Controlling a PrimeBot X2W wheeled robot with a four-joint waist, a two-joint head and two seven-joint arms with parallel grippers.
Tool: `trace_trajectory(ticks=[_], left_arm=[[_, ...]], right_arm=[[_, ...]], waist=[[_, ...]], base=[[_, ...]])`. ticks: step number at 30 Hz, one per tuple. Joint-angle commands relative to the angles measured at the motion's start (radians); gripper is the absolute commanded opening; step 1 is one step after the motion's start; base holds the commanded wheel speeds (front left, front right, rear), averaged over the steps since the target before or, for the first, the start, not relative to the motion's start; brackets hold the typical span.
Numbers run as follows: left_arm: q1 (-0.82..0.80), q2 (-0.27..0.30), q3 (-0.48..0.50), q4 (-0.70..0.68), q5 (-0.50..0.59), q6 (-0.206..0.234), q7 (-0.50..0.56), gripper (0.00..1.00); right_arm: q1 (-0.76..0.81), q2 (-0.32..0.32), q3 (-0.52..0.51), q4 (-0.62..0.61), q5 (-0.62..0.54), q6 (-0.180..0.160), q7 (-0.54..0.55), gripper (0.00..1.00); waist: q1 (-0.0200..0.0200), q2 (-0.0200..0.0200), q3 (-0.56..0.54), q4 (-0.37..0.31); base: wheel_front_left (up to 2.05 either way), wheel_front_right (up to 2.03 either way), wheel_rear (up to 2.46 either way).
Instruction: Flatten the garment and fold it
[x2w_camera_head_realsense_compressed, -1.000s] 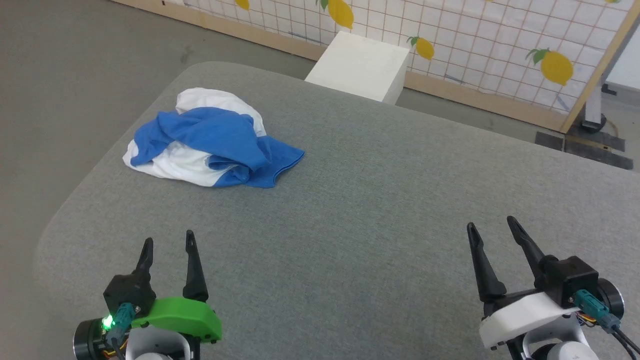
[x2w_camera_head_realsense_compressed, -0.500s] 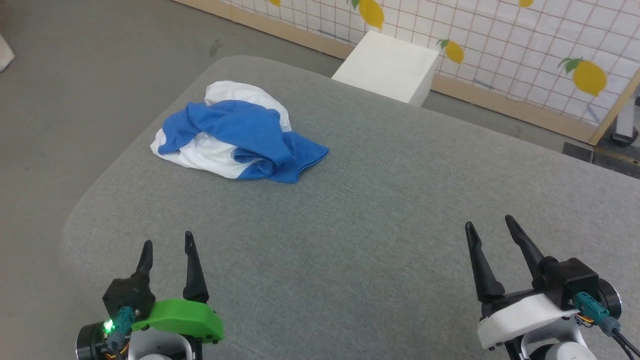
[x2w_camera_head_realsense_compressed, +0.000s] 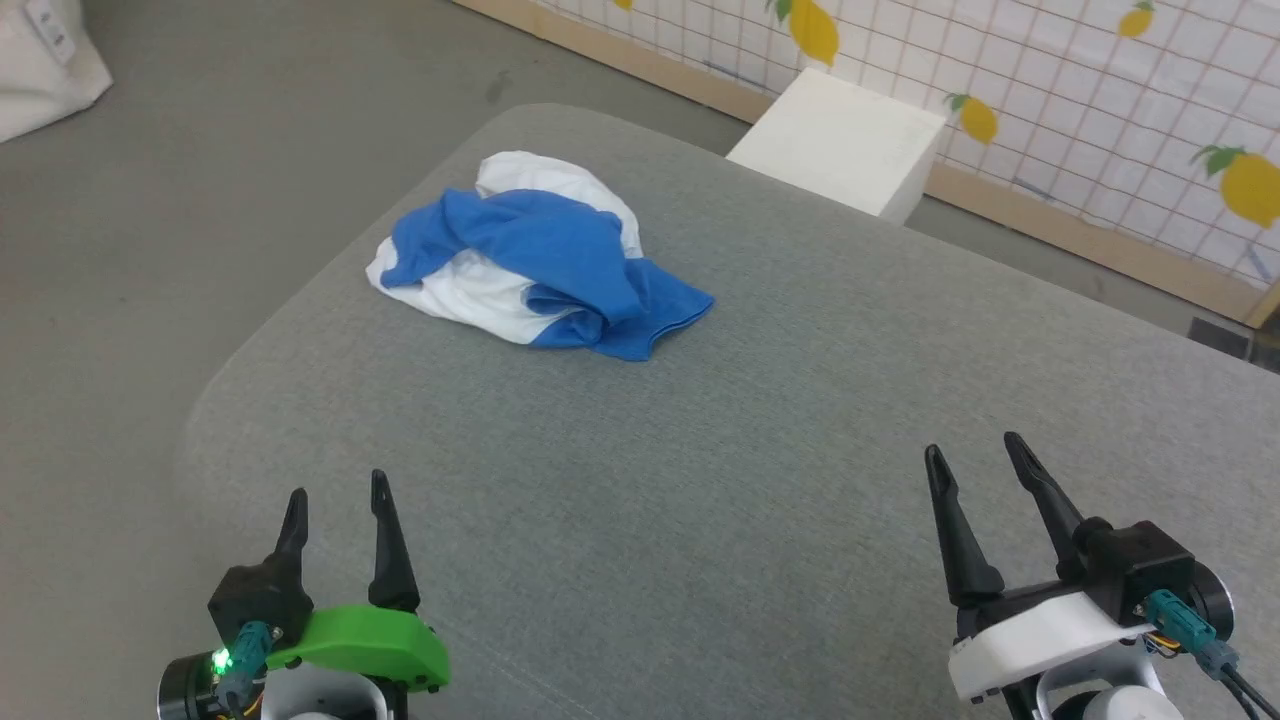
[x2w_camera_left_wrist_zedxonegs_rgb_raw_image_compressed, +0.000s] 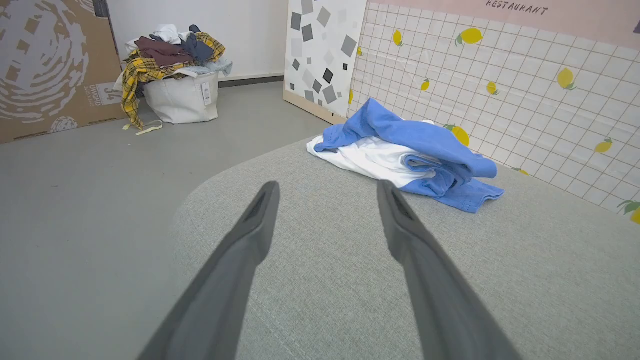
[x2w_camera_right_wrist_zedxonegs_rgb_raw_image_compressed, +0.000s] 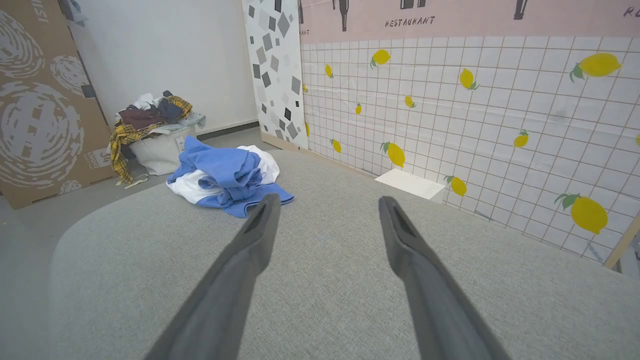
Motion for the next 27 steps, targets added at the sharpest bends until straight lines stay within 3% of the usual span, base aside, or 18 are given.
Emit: trace_trajectory(ticks=[1,14,19,21,22,24,27], left_arm=[[-0.006,-0.005,-0.001,0.006,-0.009,0.01,-0.011,1.0],[-0.058,-0.005,-0.009,0.021,-0.037,0.026,-0.038,1.0],[-0.186,0.007,-0.003,0.075,-0.068,-0.003,-0.044,1.0],[-0.27,0.017,0.004,0.115,-0.091,-0.016,-0.021,1.0],[-0.452,0.044,0.043,0.206,-0.15,-0.038,0.047,1.0],[-0.61,0.08,0.09,0.298,-0.221,-0.063,0.121,1.0],[-0.701,0.121,0.122,0.361,-0.266,-0.074,0.194,1.0]], right_arm=[[-0.004,0.001,0.002,0.004,0.013,-0.001,-0.01,1.0],[-0.019,0.001,0.003,-0.006,0.013,-0.001,-0.018,1.0],[-0.049,0.001,0.019,-0.03,-0.01,-0.001,-0.001,1.0],[-0.072,0.001,0.029,-0.044,-0.024,-0.002,0.012,1.0],[-0.116,-0.001,0.038,-0.077,-0.051,-0.002,0.034,1.0],[-0.15,-0.015,0.048,-0.103,-0.057,-0.002,0.049,1.0],[-0.176,-0.029,0.05,-0.122,-0.057,-0.002,0.053,1.0]], waist=[[0.0,0.0,0.0,0.018],[0.0,0.0,0.049,0.071],[0.0,0.0,0.118,0.051],[0.0,0.0,0.163,0.021],[0.0,0.0,0.266,-0.056],[0.0,0.0,0.369,-0.138],[0.0,0.0,0.445,-0.199]], base=[[0.0,0.0,0.0],[0.0,0.0,0.0],[0.0,0.0,0.0],[0.0,0.0,0.0],[0.0,0.0,0.0],[0.0,0.0,0.0],[0.0,0.0,0.0]])
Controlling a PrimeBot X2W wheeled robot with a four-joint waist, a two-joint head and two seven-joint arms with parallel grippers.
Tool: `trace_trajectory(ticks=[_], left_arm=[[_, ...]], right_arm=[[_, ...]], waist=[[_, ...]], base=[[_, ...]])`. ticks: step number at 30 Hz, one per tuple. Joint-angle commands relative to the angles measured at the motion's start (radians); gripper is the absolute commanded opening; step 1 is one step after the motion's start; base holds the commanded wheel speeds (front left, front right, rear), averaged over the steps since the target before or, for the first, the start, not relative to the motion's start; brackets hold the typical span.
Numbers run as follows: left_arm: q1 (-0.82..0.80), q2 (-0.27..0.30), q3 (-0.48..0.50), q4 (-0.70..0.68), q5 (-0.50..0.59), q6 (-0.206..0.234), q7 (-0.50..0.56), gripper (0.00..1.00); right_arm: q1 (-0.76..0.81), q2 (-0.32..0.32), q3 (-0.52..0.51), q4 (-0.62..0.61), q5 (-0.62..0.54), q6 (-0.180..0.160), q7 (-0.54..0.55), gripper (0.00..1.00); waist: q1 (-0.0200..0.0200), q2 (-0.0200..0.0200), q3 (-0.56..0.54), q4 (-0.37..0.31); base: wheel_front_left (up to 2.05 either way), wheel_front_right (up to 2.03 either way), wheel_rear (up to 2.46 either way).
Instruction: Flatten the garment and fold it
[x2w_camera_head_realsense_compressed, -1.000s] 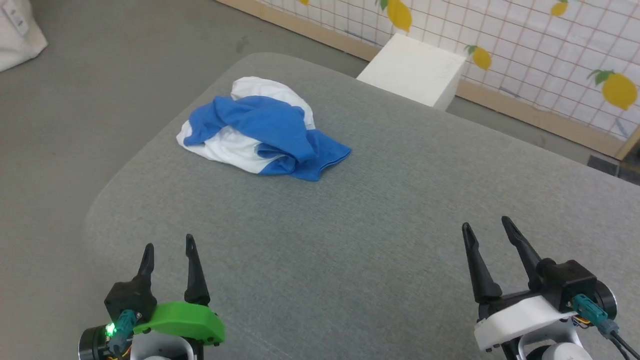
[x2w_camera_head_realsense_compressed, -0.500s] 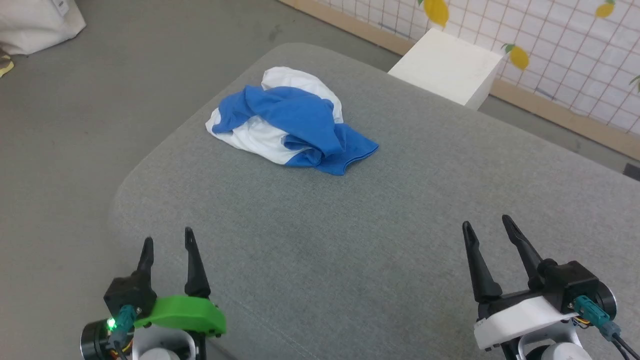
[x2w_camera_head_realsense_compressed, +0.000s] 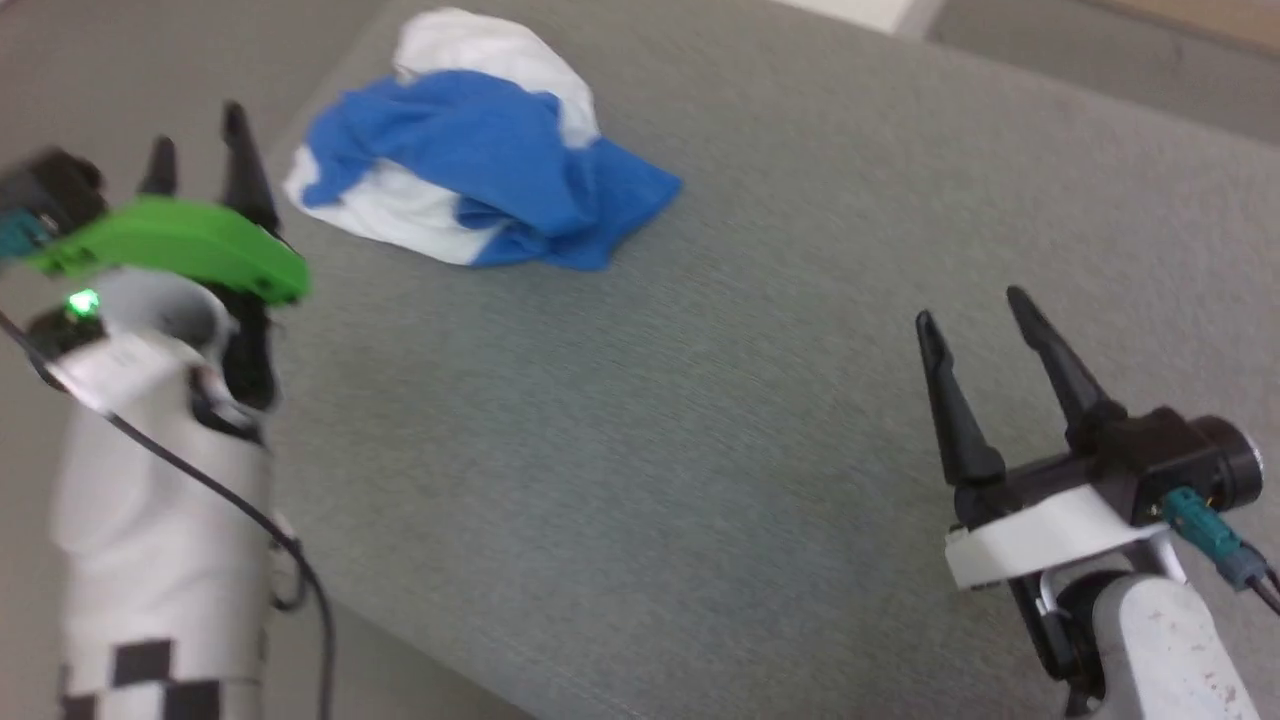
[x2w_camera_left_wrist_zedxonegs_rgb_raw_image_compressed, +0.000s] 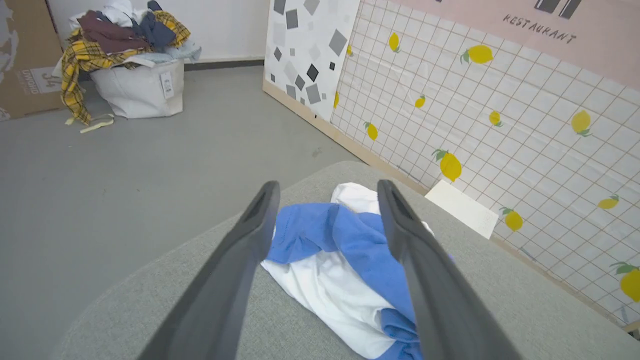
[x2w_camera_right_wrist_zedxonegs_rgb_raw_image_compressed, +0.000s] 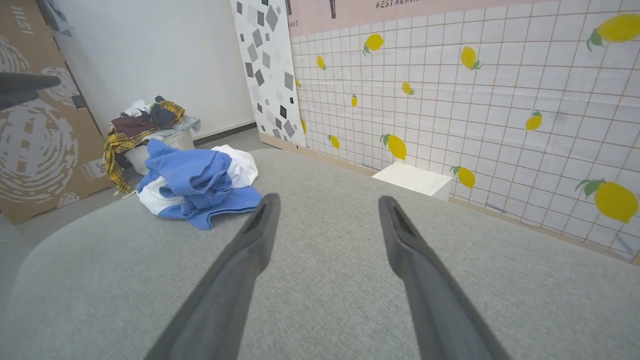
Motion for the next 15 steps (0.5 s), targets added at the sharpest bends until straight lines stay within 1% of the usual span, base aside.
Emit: trace_trajectory(ticks=[1,4,7,9,11,13,15], left_arm=[[-0.034,0.029,0.017,0.022,-0.015,0.002,0.033,1.0],[-0.072,0.084,0.053,0.053,-0.056,-0.003,0.117,1.0],[-0.091,0.121,0.084,0.068,-0.107,-0.015,0.207,1.0],[-0.087,0.134,0.096,0.069,-0.144,-0.033,0.268,1.0],[-0.074,0.153,0.098,0.07,-0.158,-0.036,0.324,1.0],[-0.063,0.157,0.107,0.07,-0.181,-0.031,0.371,1.0],[-0.051,0.155,0.117,0.066,-0.2,-0.014,0.412,1.0]], right_arm=[[-0.025,-0.007,0.002,-0.012,-0.006,-0.001,0.001,1.0],[-0.048,-0.012,0.001,-0.022,-0.001,-0.001,-0.006,1.0],[-0.057,-0.016,-0.005,-0.026,0.005,-0.001,-0.011,1.0],[-0.061,-0.02,0.001,-0.023,0.015,-0.001,-0.013,1.0],[-0.064,-0.021,0.001,-0.026,0.021,-0.001,-0.019,1.0],[-0.068,-0.022,-0.003,-0.028,0.022,-0.001,-0.024,1.0],[-0.071,-0.023,-0.003,-0.026,0.024,-0.001,-0.03,1.0]], waist=[[-0.0001,0.0,0.197,-0.185],[-0.0001,0.0,0.257,-0.237],[-0.0001,0.0,0.305,-0.271],[-0.0001,0.0,0.327,-0.29],[-0.0001,0.0,0.344,-0.301],[-0.0001,0.0,0.356,-0.308],[-0.0001,0.0,0.362,-0.312]], base=[[0.0,0.0,0.0],[0.0,0.0,0.0],[0.0,0.0,0.0],[0.0,0.0,0.0],[0.0,0.0,0.0],[0.0,0.0,0.0],[0.0,0.0,0.0]])
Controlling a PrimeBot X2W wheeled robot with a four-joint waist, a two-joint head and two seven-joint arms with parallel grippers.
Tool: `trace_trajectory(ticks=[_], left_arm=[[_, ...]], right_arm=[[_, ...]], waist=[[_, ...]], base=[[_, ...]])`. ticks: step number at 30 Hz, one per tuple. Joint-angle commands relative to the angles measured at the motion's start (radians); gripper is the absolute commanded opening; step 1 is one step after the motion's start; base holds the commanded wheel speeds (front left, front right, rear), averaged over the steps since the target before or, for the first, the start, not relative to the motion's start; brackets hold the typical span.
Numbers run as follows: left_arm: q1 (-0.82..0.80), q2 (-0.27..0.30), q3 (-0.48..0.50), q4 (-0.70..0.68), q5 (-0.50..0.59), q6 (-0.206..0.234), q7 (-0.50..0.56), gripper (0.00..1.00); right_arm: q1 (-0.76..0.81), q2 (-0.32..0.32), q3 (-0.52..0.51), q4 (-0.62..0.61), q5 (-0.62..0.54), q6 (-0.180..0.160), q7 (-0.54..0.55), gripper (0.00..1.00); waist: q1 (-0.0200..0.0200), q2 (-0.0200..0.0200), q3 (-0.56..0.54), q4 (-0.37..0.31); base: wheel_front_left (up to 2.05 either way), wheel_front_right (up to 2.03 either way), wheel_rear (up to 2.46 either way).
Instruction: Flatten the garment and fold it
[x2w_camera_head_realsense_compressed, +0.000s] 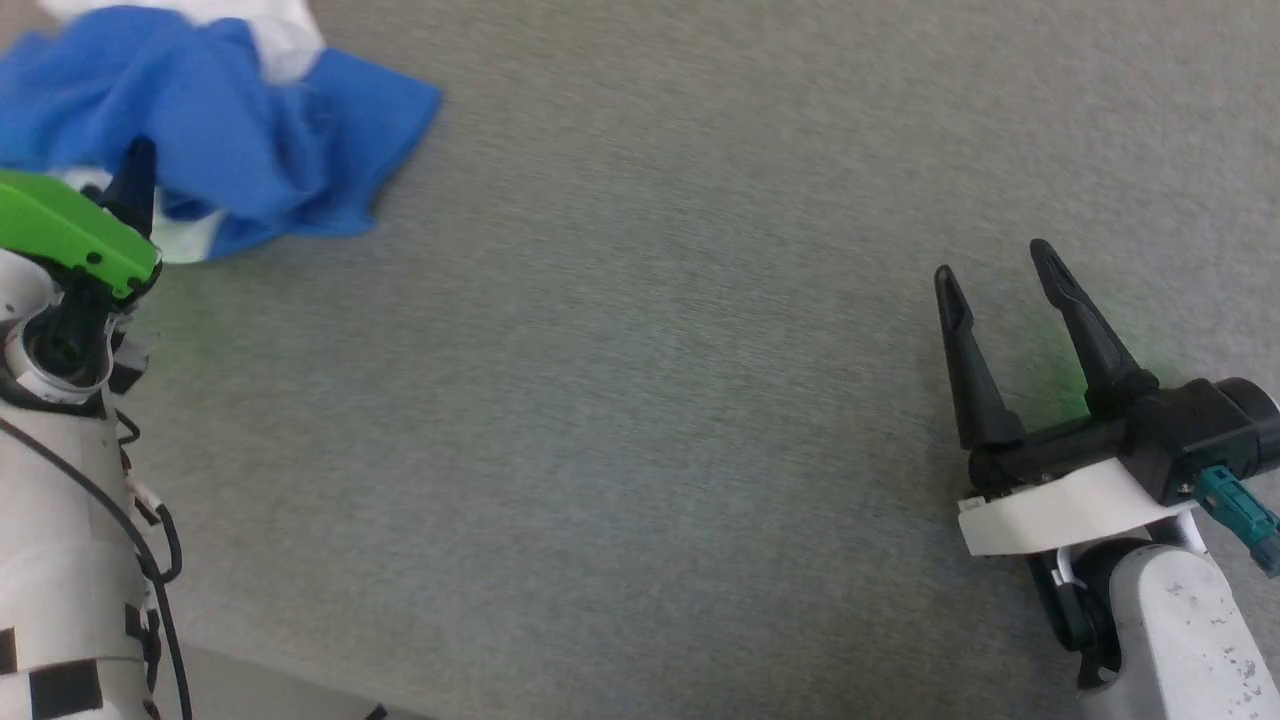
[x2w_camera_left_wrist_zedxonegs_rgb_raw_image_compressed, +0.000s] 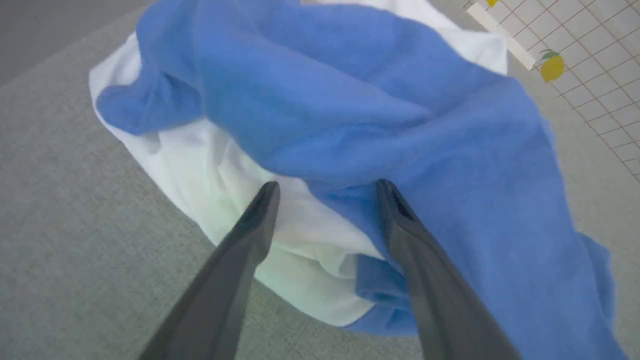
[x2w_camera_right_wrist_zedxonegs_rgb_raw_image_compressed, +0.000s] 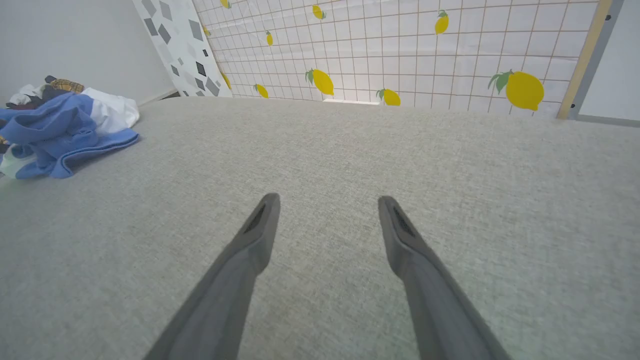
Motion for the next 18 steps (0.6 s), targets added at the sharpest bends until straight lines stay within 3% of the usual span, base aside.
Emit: trace_trajectory(ticks=[1,7,10,12,13,18], left_arm=[[0.021,0.001,0.009,-0.003,-0.017,0.016,0.019,1.0],[0.084,0.001,0.013,-0.013,-0.034,0.088,0.137,1.0],[0.117,0.01,0.015,-0.046,-0.042,0.096,0.174,1.0],[0.13,0.04,0.023,-0.074,-0.016,0.092,0.129,0.47],[0.135,0.053,0.025,-0.09,0.005,0.095,0.092,0.0],[0.127,0.108,0.028,-0.146,0.116,0.095,-0.141,0.0]], right_arm=[[-0.021,-0.004,0.002,-0.001,0.005,-0.001,-0.011,1.0],[-0.03,0.001,0.022,0.023,0.014,-0.001,-0.023,1.0],[-0.029,0.005,0.029,0.041,0.022,-0.001,-0.034,1.0],[-0.029,0.008,0.033,0.054,0.026,-0.001,-0.042,1.0],[-0.028,0.009,0.033,0.059,0.029,-0.001,-0.046,1.0],[-0.004,0.023,0.031,0.119,0.047,-0.001,-0.075,1.0]], waist=[[-0.0002,0.0,0.095,-0.097],[-0.0002,0.0,0.075,-0.115],[-0.0002,0.0,0.045,-0.124],[-0.0002,0.0,0.019,-0.13],[-0.0002,0.0,0.007,-0.133],[-0.0002,0.0,-0.135,-0.154]], base=[[0.0,0.0,0.0],[0.0,0.0,0.0],[0.0,0.0,0.0],[0.0,0.0,0.0],[0.0,0.0,0.0],[0.0,0.0,0.0]])
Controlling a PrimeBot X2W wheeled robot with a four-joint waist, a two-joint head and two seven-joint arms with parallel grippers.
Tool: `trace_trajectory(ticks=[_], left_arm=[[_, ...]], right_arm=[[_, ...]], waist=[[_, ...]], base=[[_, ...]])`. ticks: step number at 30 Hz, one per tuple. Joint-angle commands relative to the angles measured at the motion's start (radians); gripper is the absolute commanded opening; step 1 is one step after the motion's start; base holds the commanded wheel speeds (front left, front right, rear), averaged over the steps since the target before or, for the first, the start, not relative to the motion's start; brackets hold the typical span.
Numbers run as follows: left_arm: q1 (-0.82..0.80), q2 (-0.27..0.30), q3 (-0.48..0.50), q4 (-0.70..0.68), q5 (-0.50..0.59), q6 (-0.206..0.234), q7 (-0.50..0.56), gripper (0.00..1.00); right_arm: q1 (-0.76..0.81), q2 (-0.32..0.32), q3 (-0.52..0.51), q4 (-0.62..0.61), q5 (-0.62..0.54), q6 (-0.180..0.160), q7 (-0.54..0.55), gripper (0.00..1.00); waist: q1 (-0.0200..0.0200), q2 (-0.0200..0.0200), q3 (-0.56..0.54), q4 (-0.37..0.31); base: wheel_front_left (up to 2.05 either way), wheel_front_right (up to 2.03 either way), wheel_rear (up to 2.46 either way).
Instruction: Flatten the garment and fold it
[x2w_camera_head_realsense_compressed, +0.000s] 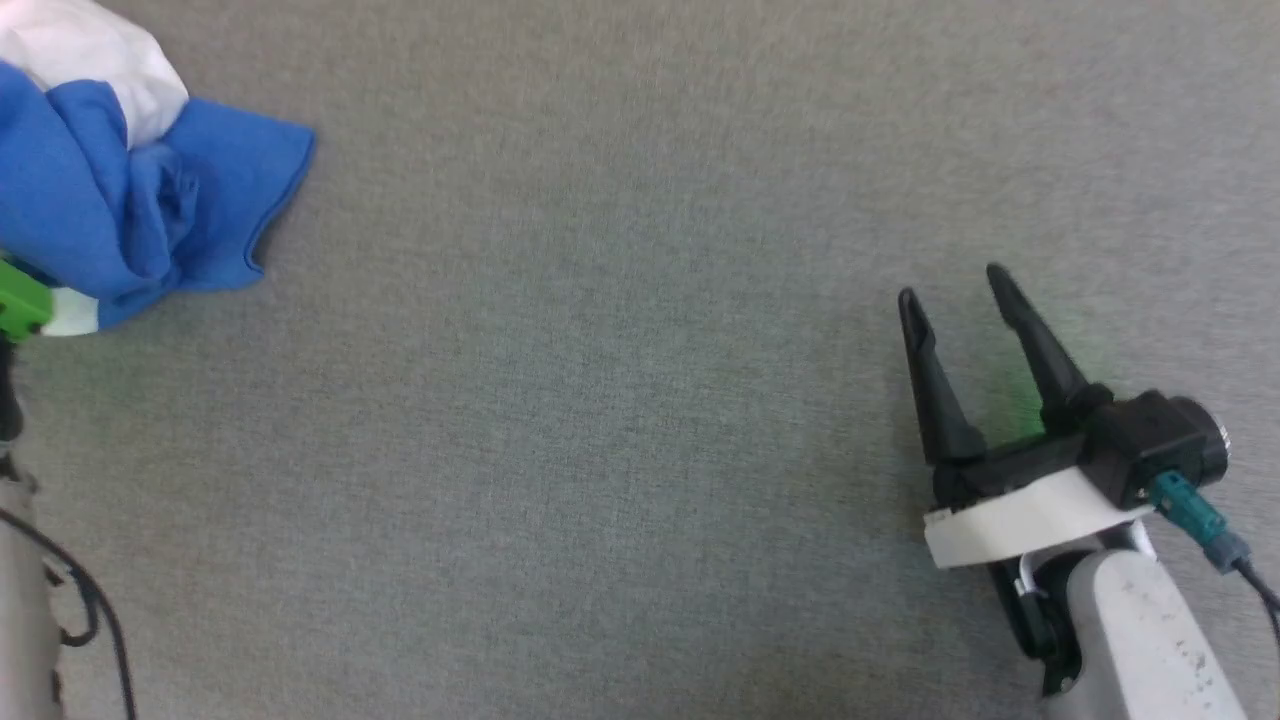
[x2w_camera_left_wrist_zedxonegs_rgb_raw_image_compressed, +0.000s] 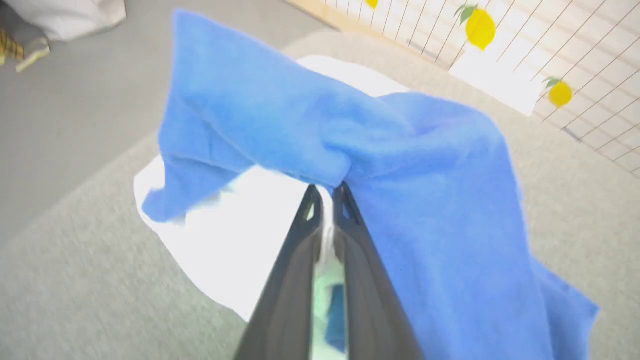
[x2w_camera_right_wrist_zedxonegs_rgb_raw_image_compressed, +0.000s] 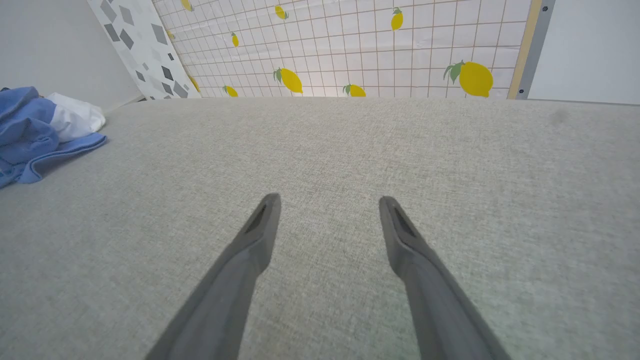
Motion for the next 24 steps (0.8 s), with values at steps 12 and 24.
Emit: trace_trajectory(ticks=[12,24], left_arm=[[-0.172,0.042,-0.151,-0.082,0.149,-0.097,-0.243,0.0],[-0.323,-0.244,-0.415,-0.126,0.137,-0.177,-0.26,0.0]], right_arm=[[0.114,0.026,-0.043,0.085,0.044,-0.002,-0.044,1.0],[0.168,0.026,-0.051,0.087,0.086,-0.002,-0.053,1.0]], waist=[[-0.0001,0.0,-0.404,-0.083],[-0.0001,0.0,-0.477,-0.14]], base=[[0.0,0.0,0.0],[0.0,0.0,0.0]])
